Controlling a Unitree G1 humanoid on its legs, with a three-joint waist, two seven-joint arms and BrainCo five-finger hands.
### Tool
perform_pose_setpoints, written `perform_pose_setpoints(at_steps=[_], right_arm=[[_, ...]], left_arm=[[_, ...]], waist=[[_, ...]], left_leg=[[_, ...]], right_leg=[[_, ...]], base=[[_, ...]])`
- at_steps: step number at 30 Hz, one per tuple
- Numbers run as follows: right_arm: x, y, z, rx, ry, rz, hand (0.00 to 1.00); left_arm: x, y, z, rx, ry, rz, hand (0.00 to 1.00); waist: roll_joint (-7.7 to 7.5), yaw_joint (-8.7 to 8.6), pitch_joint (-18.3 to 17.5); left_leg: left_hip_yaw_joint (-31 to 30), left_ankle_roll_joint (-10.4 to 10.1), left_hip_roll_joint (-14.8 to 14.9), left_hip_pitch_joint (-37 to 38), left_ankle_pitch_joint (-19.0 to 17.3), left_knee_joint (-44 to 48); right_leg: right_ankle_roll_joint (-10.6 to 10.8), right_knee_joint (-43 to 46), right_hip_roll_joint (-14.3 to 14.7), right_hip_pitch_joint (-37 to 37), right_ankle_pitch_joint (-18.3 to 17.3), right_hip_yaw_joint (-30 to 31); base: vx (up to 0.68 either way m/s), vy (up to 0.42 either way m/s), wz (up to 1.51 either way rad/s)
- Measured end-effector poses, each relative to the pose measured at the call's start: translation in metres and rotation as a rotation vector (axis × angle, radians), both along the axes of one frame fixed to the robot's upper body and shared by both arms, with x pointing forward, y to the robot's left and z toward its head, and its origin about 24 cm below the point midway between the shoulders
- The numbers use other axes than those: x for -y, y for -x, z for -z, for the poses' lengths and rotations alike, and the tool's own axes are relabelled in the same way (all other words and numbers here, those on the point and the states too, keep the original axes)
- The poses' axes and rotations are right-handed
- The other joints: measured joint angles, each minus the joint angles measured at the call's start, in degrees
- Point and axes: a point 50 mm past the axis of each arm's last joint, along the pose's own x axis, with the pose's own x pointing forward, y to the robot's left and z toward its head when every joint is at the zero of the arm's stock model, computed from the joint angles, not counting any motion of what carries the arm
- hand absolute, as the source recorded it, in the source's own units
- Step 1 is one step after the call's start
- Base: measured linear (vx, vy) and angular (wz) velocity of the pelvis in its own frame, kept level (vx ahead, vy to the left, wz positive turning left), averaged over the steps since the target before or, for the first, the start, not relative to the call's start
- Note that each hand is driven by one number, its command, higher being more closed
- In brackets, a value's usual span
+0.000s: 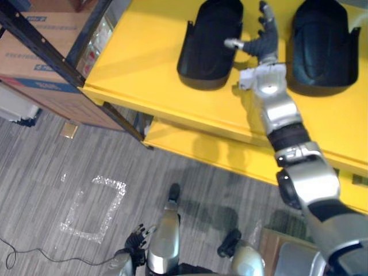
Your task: Walk over and take plastic housings, then place them on the shelf
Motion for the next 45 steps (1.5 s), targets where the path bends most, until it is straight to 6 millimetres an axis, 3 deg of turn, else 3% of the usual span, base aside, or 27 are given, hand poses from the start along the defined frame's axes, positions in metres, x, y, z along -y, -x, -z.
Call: perform_pose_setpoints(at_steps=[4, 9, 13, 23, 30, 45], right_arm=[[-0.013, 0.005, -0.004, 0.027, -0.027, -0.055, 0.00], [-0.024, 0.006, 0.006, -0.005, -0.035, -0.105, 0.00], [-0.023, 0.004, 0.010, -0.061, 0.015, -0.038, 0.00], [-0.013, -0.004, 0.041, -0.215, 0.023, 0.020, 0.00], [-0.014, -0.009, 0.051, -0.287, 0.067, -0.056, 0.00], [-0.024, -0.009, 0.051, -0.328, 0.191, -0.241, 0.00]], left_arm=[[0.000, 0.000, 0.000, -0.002, -0.005, 0.004, 0.00], [-0.001, 0.002, 0.002, -0.011, -0.007, 0.003, 0.00], [-0.002, 0.005, 0.004, -0.028, -0.021, -0.012, 0.00], [-0.003, 0.007, 0.005, -0.028, -0.027, -0.028, 0.00], [-0.003, 0.007, 0.005, -0.025, -0.029, -0.030, 0.00], [-0.004, 0.007, 0.005, -0.031, -0.031, -0.029, 0.00]], waist=[[0.00, -0.31, 0.0], [-0.05, -0.68, 0.0], [-0.05, -1.18, 0.0], [-0.09, -2.05, 0.0], [-0.45, -1.98, 0.2], [-0.68, -1.94, 0.2]], left_leg=[[0.4, -0.1, 0.3, 0.7, 0.1, -0.3], [1.3, -0.3, 0.8, 3.0, 0.2, -1.5], [1.7, -0.3, 0.8, 3.1, 0.2, -1.6], [2.1, -0.3, 0.8, 3.1, 0.2, -2.1], [2.0, -0.3, 0.7, 3.1, 0.3, -2.4], [1.8, -0.3, 0.7, 2.8, 0.3, -2.4]], right_leg=[[0.1, -0.5, 0.3, 0.2, 0.1, 0.5], [0.1, -1.5, 0.7, 1.8, 0.5, 1.1], [0.2, -2.0, 0.8, 1.8, 0.9, 1.4], [0.3, -2.6, 0.9, 1.7, 1.7, 1.7], [0.3, -2.7, 0.9, 1.7, 1.6, 1.6], [0.3, -2.8, 1.0, 1.7, 1.6, 1.3]], base=[[-0.02, 0.000, -0.05], [-0.01, -0.009, -0.08], [-0.01, 0.003, -0.05], [0.00, 0.001, -0.02], [0.00, 0.000, 0.00], [0.00, -0.001, 0.00]])
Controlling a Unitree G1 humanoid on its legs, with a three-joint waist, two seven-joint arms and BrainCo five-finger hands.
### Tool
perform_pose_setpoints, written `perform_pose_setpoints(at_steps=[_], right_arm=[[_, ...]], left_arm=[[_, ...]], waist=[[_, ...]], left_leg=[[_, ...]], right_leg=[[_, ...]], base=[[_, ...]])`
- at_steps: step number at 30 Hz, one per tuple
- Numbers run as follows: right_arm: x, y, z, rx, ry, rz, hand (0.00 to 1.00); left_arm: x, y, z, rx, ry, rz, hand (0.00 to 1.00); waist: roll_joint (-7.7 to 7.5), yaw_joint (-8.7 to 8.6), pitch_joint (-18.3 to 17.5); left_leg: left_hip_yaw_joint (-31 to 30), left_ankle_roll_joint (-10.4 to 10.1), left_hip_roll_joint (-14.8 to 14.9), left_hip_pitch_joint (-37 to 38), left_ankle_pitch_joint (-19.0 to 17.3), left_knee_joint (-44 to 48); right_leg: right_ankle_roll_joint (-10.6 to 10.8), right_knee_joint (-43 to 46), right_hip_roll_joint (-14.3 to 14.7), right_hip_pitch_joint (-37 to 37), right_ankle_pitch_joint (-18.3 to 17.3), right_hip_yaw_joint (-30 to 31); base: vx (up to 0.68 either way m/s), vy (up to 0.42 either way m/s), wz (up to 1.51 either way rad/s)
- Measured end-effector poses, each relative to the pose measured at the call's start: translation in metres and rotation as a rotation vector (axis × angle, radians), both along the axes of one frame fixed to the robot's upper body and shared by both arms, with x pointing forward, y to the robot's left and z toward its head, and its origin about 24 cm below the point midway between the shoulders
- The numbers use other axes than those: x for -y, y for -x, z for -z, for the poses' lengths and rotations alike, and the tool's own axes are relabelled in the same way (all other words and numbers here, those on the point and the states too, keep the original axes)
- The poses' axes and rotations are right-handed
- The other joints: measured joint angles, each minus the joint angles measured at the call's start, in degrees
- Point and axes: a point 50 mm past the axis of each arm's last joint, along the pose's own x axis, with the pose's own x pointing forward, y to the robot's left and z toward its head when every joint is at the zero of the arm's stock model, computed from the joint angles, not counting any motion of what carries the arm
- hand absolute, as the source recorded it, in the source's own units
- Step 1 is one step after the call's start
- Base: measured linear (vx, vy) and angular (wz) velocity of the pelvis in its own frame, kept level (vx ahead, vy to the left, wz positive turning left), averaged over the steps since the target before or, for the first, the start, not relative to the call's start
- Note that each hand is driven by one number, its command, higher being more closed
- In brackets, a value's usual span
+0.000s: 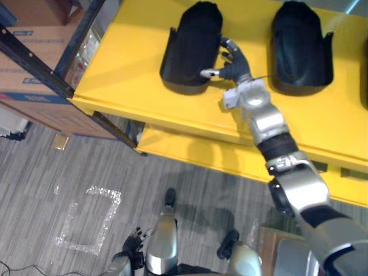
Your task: Walk over and take plastic housings, then place them on the shelf
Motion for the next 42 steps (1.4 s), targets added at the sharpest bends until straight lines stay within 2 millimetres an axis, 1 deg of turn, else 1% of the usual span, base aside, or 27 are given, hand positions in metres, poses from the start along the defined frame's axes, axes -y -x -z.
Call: perform_pose_setpoints(at_steps=[10, 16, 17, 19, 22, 23, 24, 25, 27, 28, 30, 31, 32, 33, 34, 36, 37, 40, 42], right_arm=[[-0.006, 0.001, 0.001, -0.014, -0.036, -0.041, 0.00], [-0.008, 0.002, 0.000, 0.051, 0.012, 0.079, 0.00], [-0.005, 0.002, -0.004, 0.092, 0.011, 0.137, 0.00], [0.000, 0.003, -0.008, 0.134, -0.007, 0.188, 0.00], [0.010, 0.009, -0.024, 0.256, -0.034, 0.288, 0.00], [0.011, 0.013, -0.034, 0.319, -0.044, 0.309, 0.00], [0.011, 0.019, -0.044, 0.384, -0.042, 0.314, 0.00], [0.010, 0.022, -0.049, 0.414, -0.048, 0.310, 0.00], [0.003, 0.032, -0.063, 0.501, -0.048, 0.287, 0.00], [0.002, 0.035, -0.066, 0.522, -0.038, 0.285, 0.00], [-0.003, 0.044, -0.077, 0.588, -0.013, 0.284, 0.00], [-0.003, 0.046, -0.079, 0.598, -0.009, 0.287, 0.00], [-0.003, 0.049, -0.082, 0.606, -0.009, 0.291, 0.00], [-0.001, 0.048, -0.080, 0.598, -0.004, 0.297, 0.00], [0.003, 0.048, -0.077, 0.583, 0.000, 0.306, 0.00], [0.011, 0.051, -0.074, 0.572, 0.009, 0.328, 0.00], [0.021, 0.053, -0.072, 0.569, 0.006, 0.350, 0.00], [0.053, 0.051, -0.061, 0.489, -0.025, 0.423, 0.00], [0.085, 0.052, -0.048, 0.420, -0.038, 0.486, 0.00]], left_arm=[[0.000, 0.000, 0.000, -0.004, 0.001, 0.000, 0.00], [0.000, 0.000, 0.000, -0.002, 0.001, 0.000, 0.00], [0.000, 0.000, 0.000, 0.002, 0.000, -0.001, 0.00], [-0.001, -0.001, -0.001, 0.006, -0.003, -0.001, 0.00], [-0.002, -0.001, -0.001, 0.012, -0.012, -0.006, 0.00], [-0.003, -0.001, -0.001, 0.012, -0.015, -0.007, 0.00], [-0.003, -0.001, -0.001, 0.012, -0.017, -0.007, 0.00], [-0.004, -0.001, -0.001, 0.013, -0.018, -0.007, 0.00], [-0.006, -0.001, -0.001, 0.012, -0.025, -0.008, 0.00], [-0.007, 0.000, -0.001, 0.006, -0.028, -0.007, 0.00], [-0.009, 0.003, 0.001, -0.008, -0.042, 0.000, 0.00], [-0.011, 0.004, 0.001, -0.010, -0.046, 0.000, 0.00], [-0.013, 0.006, 0.001, -0.016, -0.058, 0.004, 0.00], [-0.014, 0.007, 0.002, -0.021, -0.068, 0.012, 0.00], [-0.015, 0.009, 0.003, -0.029, -0.073, 0.017, 0.00], [-0.017, 0.013, 0.003, -0.038, -0.077, 0.013, 0.00], [-0.018, 0.014, 0.004, -0.040, -0.079, 0.014, 0.00], [-0.022, 0.017, 0.004, -0.051, -0.094, 0.014, 0.00], [-0.024, 0.019, 0.005, -0.059, -0.104, 0.018, 0.00]], waist=[[-0.01, 0.06, 0.0], [-0.09, 0.31, 0.1], [-0.23, 0.36, 0.1], [-0.36, 0.34, 0.2], [-0.67, 0.18, 0.4], [-0.78, 0.07, 0.5], [-0.92, -0.01, 0.5], [-1.04, -0.05, 0.6], [-1.68, -0.04, 1.0], [-1.79, -0.16, 1.0], [-2.53, -0.78, 0.8], [-2.81, -1.07, 0.8], [-3.29, -1.80, 1.0], [-3.58, -2.07, 0.8], [-4.13, -2.56, 0.6], [-4.90, -2.93, 0.1], [-5.31, -3.41, -0.1], [-6.36, -4.42, -0.7], [-6.98, -5.44, -1.1]], left_leg=[[-0.2, 0.1, 0.0, -0.3, -0.1, 0.3], [-0.2, 0.4, 0.0, -0.6, -0.2, 0.6], [-0.2, 0.4, 0.0, -0.6, -0.2, 0.6], [-0.2, 0.4, 0.0, -0.6, -0.2, 0.6], [-0.1, 0.3, 0.1, -0.6, -0.2, 0.5], [0.0, 0.3, 0.1, -0.6, -0.2, 0.5], [0.1, 0.2, 0.2, -0.5, -0.1, 0.4], [0.2, 0.1, 0.3, -0.4, -0.1, 0.4], [1.3, 0.0, 0.6, 0.8, 0.0, -0.2], [1.5, 0.0, 0.7, 1.2, 0.0, -0.4], [2.6, -0.1, 0.8, 2.6, 0.0, -1.4], [2.8, -0.1, 0.8, 2.8, 0.0, -1.4], [3.1, -0.1, 0.8, 3.6, 0.0, -1.8], [3.3, -0.1, 0.9, 4.0, 0.0, -2.1], [3.8, -0.1, 0.9, 4.7, 0.0, -2.4], [5.0, -0.1, 1.1, 5.8, 0.1, -3.3], [5.4, -0.1, 1.1, 5.9, 0.1, -3.3], [6.4, -0.1, 1.0, 6.6, 0.1, -4.1], [6.9, -0.1, 1.0, 6.6, 0.1, -4.3]], right_leg=[[-0.1, 0.1, 0.0, 0.0, 0.0, -0.1], [-0.1, 0.2, 0.0, -0.2, -0.1, -0.1], [-0.1, 0.2, 0.0, -0.2, -0.1, -0.1], [-0.1, 0.2, 0.0, -0.2, -0.1, -0.1], [-0.1, 0.2, 0.1, -0.3, -0.1, 0.0], [0.0, 0.2, 0.1, -0.4, 0.0, 0.1], [0.0, 0.1, 0.2, -0.5, 0.0, 0.3], [-0.1, 0.1, 0.2, -0.5, 0.0, 0.4], [-0.1, -0.1, 0.5, -0.4, 0.1, 1.4], [-0.1, -0.3, 0.5, -0.1, 0.2, 1.6], [-0.1, -0.9, 0.7, 0.3, 0.4, 2.6], [0.0, -1.0, 0.7, 0.4, 0.5, 2.7], [0.0, -1.6, 0.8, 1.0, 0.8, 2.9], [0.0, -1.9, 0.9, 1.3, 1.0, 3.0], [0.1, -2.7, 1.0, 2.0, 1.3, 3.3], [0.1, -3.6, 1.3, 2.1, 1.8, 4.3], [0.2, -4.0, 1.3, 2.1, 2.1, 4.6], [0.5, -4.9, 1.4, 2.1, 2.7, 5.6], [0.5, -5.8, 1.5, 2.1, 3.2, 5.9]], base=[[0.00, 0.000, 0.00], [0.00, 0.000, 0.00], [0.00, 0.000, 0.00], [0.00, 0.000, 0.00], [0.00, 0.000, -0.01], [0.00, 0.000, -0.05], [0.00, 0.000, -0.07], [0.00, 0.000, -0.11], [0.00, -0.006, -0.20], [0.01, -0.014, -0.21], [0.01, -0.010, -0.20], [0.01, -0.007, -0.18], [0.01, -0.006, -0.11], [0.01, -0.008, -0.13], [0.01, -0.003, -0.20], [0.01, 0.004, -0.25], [0.00, 0.009, -0.17], [0.00, 0.012, -0.15], [0.00, 0.009, -0.13]])
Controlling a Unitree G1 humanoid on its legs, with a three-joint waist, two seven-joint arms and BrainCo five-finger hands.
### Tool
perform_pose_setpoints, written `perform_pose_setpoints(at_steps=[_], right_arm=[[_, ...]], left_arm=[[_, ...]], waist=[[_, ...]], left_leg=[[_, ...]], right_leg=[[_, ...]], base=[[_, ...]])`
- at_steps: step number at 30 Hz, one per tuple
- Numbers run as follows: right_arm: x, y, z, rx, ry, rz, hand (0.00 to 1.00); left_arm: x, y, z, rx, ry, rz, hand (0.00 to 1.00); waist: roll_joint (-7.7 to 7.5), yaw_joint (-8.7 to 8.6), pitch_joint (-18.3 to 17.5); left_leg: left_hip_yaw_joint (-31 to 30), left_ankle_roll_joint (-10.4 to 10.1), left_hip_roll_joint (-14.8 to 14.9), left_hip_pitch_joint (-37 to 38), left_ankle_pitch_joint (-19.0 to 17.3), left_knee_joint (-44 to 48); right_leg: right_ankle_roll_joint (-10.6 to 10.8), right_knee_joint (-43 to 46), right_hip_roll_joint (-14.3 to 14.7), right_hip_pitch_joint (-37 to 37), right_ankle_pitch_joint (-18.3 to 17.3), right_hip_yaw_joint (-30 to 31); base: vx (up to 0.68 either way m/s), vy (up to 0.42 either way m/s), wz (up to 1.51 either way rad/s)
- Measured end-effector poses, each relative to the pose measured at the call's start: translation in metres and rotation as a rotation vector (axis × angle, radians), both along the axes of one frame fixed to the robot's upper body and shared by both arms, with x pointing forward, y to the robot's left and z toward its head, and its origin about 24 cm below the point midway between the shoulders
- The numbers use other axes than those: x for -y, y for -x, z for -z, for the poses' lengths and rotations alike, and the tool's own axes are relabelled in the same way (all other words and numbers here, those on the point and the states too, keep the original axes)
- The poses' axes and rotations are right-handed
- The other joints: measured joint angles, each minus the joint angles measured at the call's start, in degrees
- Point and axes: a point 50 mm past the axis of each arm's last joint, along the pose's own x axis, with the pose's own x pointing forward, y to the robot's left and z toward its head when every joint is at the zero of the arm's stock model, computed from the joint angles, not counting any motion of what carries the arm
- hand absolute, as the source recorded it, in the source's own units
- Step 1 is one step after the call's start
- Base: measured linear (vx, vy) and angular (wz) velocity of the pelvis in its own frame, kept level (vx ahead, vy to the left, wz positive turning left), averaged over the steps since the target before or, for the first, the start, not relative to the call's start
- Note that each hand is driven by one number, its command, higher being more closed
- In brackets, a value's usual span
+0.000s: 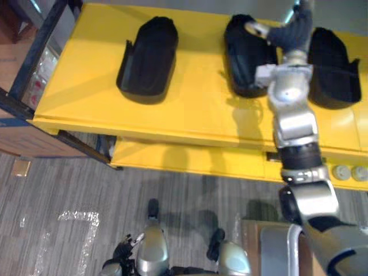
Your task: Walk over and take plastic housings, then place them on the shelf
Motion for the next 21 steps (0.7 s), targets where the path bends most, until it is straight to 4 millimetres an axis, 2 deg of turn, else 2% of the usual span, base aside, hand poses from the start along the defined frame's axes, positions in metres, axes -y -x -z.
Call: perform_pose_setpoints(at_steps=[3, 8, 18, 21], right_arm=[[0.030, 0.002, 0.012, -0.059, -0.053, 0.014, 0.00], [0.054, 0.003, 0.026, -0.108, -0.130, -0.048, 0.00], [0.058, -0.011, 0.054, -0.237, -0.177, -0.212, 0.00], [0.059, -0.013, 0.057, -0.250, -0.162, -0.241, 0.00]], left_arm=[[-0.003, 0.002, 0.001, -0.010, -0.012, -0.004, 0.00], [-0.005, 0.008, 0.003, -0.029, -0.012, -0.018, 0.00], [-0.006, 0.009, 0.004, -0.035, -0.011, -0.027, 0.00], [-0.006, 0.009, 0.004, -0.033, -0.010, -0.031, 0.00]], waist=[[-0.08, -0.91, -0.1], [-0.11, -3.12, -0.6], [-0.07, -2.94, -1.6], [0.02, -3.01, -1.6]], left_leg=[[1.6, 0.0, 0.0, 1.3, 0.0, -0.8], [2.2, 0.0, 0.0, 1.8, 0.0, -1.2], [2.1, 0.0, -0.1, 1.8, -0.1, -1.2], [2.0, 0.0, -0.2, 1.7, -0.1, -1.2]], right_leg=[[0.1, -0.4, 0.0, -0.1, 0.4, 1.5], [0.2, -1.0, 0.1, 0.0, 0.7, 2.0], [0.2, -0.9, 0.0, 0.0, 0.7, 2.0], [0.2, -0.9, -0.1, 0.0, 0.7, 1.9]], base=[[0.01, 0.010, -0.21], [0.00, -0.001, -0.09], [0.00, 0.000, 0.00], [0.00, 0.000, 0.00]])
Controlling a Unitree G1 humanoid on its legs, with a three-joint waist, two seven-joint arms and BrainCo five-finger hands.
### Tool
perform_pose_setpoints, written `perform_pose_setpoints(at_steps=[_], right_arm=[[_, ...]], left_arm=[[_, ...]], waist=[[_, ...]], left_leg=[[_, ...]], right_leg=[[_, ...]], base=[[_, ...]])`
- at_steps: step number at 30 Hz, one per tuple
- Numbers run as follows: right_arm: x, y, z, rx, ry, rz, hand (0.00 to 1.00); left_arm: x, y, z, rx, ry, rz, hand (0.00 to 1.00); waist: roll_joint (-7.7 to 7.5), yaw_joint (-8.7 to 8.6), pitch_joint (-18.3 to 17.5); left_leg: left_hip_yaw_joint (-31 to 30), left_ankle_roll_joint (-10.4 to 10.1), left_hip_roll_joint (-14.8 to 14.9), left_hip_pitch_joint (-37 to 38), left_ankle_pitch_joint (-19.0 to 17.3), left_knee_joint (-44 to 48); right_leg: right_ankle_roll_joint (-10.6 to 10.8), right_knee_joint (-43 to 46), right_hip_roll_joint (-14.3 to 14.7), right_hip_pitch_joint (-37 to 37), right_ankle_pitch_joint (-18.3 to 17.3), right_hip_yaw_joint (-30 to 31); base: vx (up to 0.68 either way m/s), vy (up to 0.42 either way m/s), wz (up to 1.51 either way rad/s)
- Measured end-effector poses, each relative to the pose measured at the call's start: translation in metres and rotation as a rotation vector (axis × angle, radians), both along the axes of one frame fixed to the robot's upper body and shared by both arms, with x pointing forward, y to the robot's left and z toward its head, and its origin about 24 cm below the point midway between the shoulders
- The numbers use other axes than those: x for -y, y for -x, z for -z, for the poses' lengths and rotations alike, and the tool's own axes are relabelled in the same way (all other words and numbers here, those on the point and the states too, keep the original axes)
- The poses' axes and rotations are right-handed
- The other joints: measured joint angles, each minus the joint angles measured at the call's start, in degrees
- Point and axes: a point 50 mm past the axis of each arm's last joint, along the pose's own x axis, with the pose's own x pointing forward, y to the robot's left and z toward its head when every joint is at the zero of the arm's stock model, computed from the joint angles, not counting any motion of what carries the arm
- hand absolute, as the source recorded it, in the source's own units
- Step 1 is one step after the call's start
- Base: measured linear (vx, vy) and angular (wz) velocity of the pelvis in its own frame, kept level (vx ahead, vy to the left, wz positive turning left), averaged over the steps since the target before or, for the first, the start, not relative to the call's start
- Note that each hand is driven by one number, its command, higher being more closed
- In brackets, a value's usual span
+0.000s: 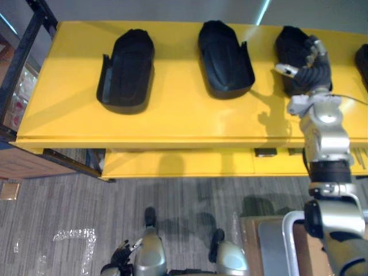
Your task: Walk over and take plastic housings, then place them on the shelf
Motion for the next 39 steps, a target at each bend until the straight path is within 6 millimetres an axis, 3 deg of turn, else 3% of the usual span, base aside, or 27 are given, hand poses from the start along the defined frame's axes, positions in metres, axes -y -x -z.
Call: perform_pose_setpoints(at_steps=[12, 26, 39], right_arm=[[0.006, 0.004, -0.007, 0.044, 0.038, -0.003, 0.00], [0.004, -0.003, 0.026, -0.138, 0.031, -0.163, 0.00], [-0.001, -0.006, 0.036, -0.189, 0.051, -0.184, 0.00]], left_arm=[[0.004, -0.004, -0.002, 0.021, 0.010, 0.003, 0.00], [0.004, -0.006, -0.003, 0.031, 0.014, 0.006, 0.00], [0.006, -0.011, -0.006, 0.048, 0.034, 0.013, 0.00]], waist=[[1.33, -0.06, -0.7], [1.44, 0.48, -0.7], [1.88, 1.13, -0.4]], left_leg=[[-0.8, 0.0, -0.1, -0.7, 0.0, 0.4], [-1.0, 0.0, -0.2, -0.9, 0.0, 0.4], [-2.1, 0.2, -0.6, -2.9, -0.1, 1.8]], right_leg=[[0.0, 0.1, -0.1, -0.1, 0.0, -0.4], [-0.3, 1.3, -0.2, -0.6, -0.8, -0.5], [-0.2, 2.9, -0.9, -2.1, -1.3, -1.0]], base=[[0.00, 0.000, 0.03], [0.00, 0.000, 0.00], [-0.01, 0.003, 0.03]])
